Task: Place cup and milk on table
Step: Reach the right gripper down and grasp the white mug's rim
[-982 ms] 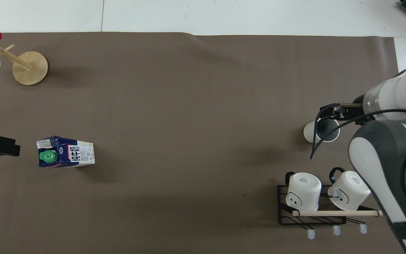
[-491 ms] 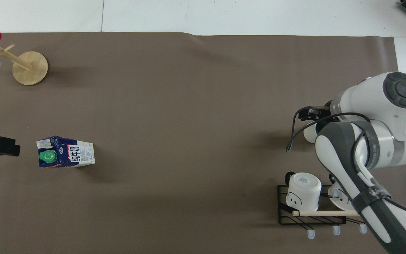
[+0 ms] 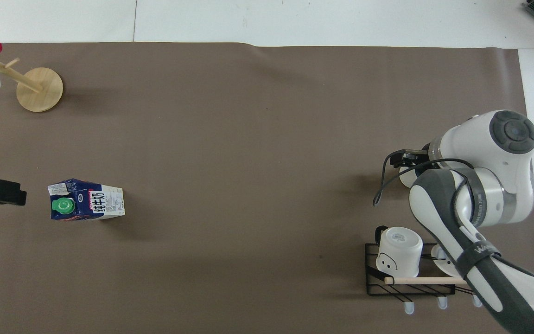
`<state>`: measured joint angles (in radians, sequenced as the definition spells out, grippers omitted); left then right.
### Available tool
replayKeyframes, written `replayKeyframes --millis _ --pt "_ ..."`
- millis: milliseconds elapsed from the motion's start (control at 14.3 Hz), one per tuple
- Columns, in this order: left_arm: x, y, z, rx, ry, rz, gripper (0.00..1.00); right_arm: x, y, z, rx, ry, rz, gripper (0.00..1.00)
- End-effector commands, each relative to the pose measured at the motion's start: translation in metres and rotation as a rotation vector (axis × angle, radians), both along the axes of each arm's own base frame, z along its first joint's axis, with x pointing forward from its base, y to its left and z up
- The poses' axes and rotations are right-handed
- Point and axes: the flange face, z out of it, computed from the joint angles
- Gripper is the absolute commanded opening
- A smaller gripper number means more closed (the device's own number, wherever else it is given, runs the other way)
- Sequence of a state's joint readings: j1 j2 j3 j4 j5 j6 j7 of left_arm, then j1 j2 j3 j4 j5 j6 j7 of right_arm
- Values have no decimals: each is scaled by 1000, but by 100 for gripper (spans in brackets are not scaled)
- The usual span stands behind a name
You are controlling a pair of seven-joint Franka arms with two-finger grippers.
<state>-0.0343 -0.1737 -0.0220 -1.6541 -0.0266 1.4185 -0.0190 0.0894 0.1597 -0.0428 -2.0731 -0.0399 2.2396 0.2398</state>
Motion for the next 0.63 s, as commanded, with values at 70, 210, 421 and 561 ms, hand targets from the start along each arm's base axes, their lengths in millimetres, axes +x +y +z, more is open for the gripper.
replayKeyframes --millis 70,210,421,561 --pt "0 3 5 5 7 11 100 -1 -7 -19 -11 -1 33 97" --pt "0 3 5 5 7 11 100 0 -7 -19 -12 0 60 56" --pt "0 3 5 5 7 11 100 2 -7 -18 -14 -1 82 5" --pt "0 3 5 5 7 11 100 6 -6 -17 -15 -7 84 0"
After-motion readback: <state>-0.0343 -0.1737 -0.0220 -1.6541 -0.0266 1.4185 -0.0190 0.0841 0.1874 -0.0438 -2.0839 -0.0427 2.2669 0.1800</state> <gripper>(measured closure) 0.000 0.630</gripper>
